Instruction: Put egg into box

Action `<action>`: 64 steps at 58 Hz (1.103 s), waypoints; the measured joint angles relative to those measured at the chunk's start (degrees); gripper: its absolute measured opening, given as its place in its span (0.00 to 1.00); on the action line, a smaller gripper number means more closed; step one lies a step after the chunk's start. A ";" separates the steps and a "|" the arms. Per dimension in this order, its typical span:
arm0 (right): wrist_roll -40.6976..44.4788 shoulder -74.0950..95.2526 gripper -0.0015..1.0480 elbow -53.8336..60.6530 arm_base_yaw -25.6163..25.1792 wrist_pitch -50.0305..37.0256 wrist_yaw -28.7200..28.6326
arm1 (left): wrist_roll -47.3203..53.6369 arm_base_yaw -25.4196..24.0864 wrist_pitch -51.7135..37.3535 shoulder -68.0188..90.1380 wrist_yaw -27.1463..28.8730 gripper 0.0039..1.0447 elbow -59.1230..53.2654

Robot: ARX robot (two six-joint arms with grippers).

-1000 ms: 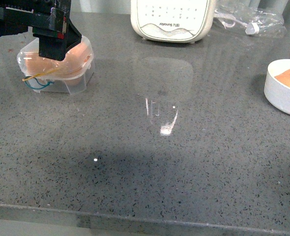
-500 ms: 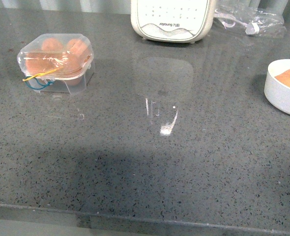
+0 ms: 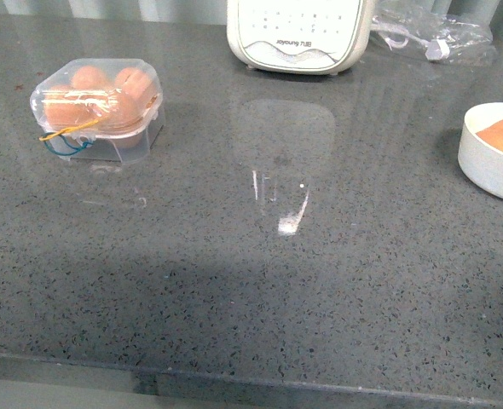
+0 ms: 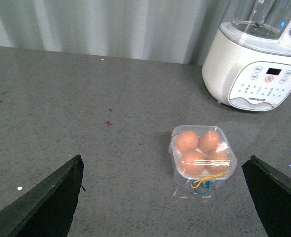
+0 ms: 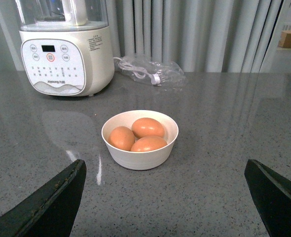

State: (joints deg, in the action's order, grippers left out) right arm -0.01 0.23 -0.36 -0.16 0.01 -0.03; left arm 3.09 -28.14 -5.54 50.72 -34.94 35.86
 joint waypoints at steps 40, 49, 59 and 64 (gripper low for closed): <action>0.00 0.00 0.93 0.00 0.00 0.00 -0.02 | -2.95 10.43 -10.27 -24.35 17.99 0.08 -25.51; 0.00 0.00 0.93 0.00 0.00 0.00 -0.02 | -3.19 16.37 -8.68 -29.46 23.67 0.03 -28.87; 0.00 0.00 0.93 0.00 0.00 0.00 -0.02 | -3.19 20.22 -7.06 -33.29 27.43 0.03 -31.08; 0.00 0.00 0.93 0.00 0.00 0.00 -0.02 | -3.21 25.27 -5.90 -35.21 34.01 0.03 -31.93</action>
State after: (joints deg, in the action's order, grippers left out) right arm -0.01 0.23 -0.36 -0.16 0.01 -0.05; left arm -0.12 -2.87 -11.44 15.51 -0.93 3.92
